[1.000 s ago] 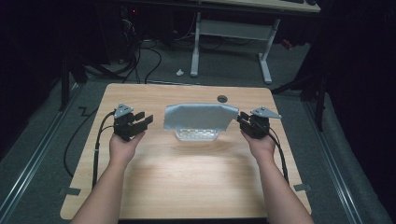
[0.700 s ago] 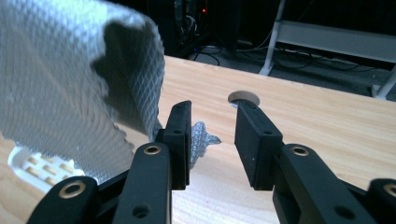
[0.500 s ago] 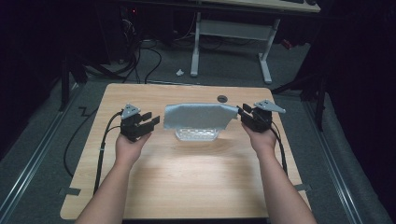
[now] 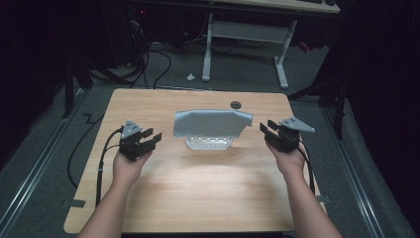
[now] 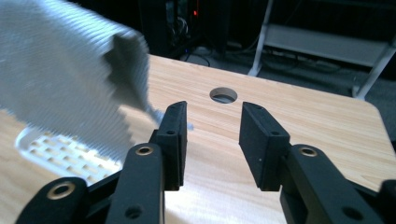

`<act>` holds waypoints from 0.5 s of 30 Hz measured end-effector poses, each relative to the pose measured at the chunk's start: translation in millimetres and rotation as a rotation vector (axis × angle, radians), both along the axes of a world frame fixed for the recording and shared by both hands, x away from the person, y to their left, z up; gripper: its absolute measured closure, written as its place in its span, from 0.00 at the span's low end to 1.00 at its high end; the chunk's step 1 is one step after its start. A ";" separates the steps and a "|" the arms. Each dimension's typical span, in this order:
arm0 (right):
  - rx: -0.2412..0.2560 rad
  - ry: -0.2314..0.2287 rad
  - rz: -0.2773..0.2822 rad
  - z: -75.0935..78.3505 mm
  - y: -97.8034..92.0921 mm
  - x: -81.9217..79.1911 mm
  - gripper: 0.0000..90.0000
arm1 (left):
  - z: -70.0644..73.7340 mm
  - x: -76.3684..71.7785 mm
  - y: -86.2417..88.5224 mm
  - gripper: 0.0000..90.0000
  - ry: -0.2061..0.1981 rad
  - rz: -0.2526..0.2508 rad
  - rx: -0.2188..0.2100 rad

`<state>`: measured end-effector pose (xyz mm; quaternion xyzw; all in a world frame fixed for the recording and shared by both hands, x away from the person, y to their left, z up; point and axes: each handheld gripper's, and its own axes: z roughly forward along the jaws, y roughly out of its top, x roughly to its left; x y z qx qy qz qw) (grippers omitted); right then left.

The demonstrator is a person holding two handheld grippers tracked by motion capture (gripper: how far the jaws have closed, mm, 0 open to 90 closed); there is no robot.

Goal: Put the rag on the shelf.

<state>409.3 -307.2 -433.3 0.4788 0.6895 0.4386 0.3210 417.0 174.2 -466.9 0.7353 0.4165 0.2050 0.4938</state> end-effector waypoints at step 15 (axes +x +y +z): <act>-0.088 0.089 0.025 -70.4 9.7 -127.5 0.58 | -54.3 -116.8 0.9 0.54 0.115 -0.144 0.106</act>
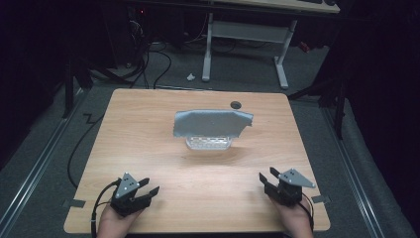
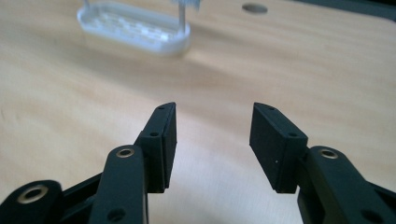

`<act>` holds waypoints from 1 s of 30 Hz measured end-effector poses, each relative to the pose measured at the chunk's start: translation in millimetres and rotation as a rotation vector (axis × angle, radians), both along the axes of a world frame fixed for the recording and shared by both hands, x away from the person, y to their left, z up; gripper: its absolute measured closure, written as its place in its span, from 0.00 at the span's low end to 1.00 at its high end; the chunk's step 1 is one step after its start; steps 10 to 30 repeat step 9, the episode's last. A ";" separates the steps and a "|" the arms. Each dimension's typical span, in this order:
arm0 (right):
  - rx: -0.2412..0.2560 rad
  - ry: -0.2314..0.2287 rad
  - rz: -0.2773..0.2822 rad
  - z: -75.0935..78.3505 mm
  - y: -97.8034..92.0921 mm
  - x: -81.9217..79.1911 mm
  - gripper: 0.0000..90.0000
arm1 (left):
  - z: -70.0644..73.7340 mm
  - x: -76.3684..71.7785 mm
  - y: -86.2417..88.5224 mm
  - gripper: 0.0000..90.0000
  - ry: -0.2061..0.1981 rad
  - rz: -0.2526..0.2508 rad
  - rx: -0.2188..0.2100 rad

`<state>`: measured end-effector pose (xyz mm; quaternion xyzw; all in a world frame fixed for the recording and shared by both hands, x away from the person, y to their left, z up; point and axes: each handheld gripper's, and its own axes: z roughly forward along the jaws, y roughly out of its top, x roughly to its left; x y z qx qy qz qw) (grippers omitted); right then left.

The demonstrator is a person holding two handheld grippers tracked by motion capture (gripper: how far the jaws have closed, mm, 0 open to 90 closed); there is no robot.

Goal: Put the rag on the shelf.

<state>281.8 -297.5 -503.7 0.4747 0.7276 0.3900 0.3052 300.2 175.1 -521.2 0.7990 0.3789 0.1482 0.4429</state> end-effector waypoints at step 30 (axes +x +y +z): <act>-0.002 0.049 0.003 -12.0 -7.2 1.0 0.55 | -1.9 4.8 -2.1 0.52 0.005 0.003 -0.005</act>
